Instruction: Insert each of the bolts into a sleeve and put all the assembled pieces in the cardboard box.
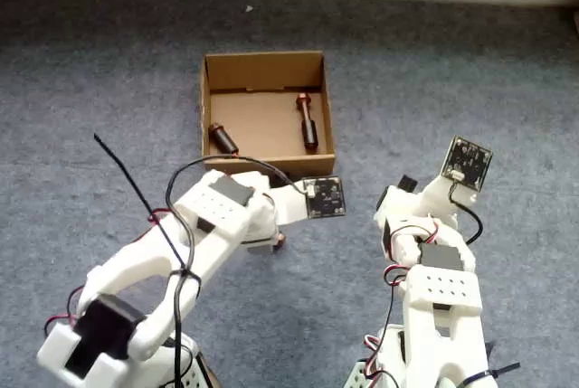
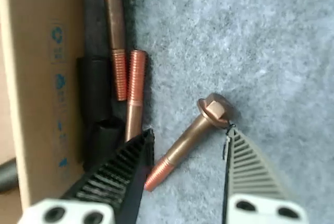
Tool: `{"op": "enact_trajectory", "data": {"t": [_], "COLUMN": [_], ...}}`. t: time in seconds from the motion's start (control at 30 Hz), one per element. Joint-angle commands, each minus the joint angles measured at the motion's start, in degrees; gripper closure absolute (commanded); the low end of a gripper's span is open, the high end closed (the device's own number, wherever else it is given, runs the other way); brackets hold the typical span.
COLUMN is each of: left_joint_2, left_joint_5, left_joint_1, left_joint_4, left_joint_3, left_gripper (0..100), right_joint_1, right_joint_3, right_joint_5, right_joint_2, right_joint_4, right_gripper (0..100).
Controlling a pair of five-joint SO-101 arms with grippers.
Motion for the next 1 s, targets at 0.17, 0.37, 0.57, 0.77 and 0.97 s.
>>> {"op": "enact_trajectory", "data": {"t": [0.17,0.37,0.57,0.77,0.97], "left_joint_2": [16.0,17.4,17.1,15.8,4.2], "left_joint_5": [-0.4,-0.4,-0.4,10.0,16.5], "left_joint_1": [1.8,2.3,5.1,5.1,5.1], "left_joint_4": [-0.8,3.1,6.6,11.4,16.3], "left_joint_3": [-12.9,-16.7,-16.0,-17.6,-15.3], "left_gripper": [77,87,98,99,99], "right_joint_1": [0.4,0.4,0.3,0.3,-0.7], "right_joint_3": [-0.3,-0.3,-0.3,0.0,0.0], "right_joint_5": [-0.3,-0.3,-0.4,-0.4,-0.4], "right_joint_2": [-1.6,-1.6,-1.6,-1.9,-2.2], "right_joint_4": [-1.4,-1.4,-1.4,-1.4,-1.3], "right_gripper": [99.1,99.1,99.1,99.1,99.1]}}
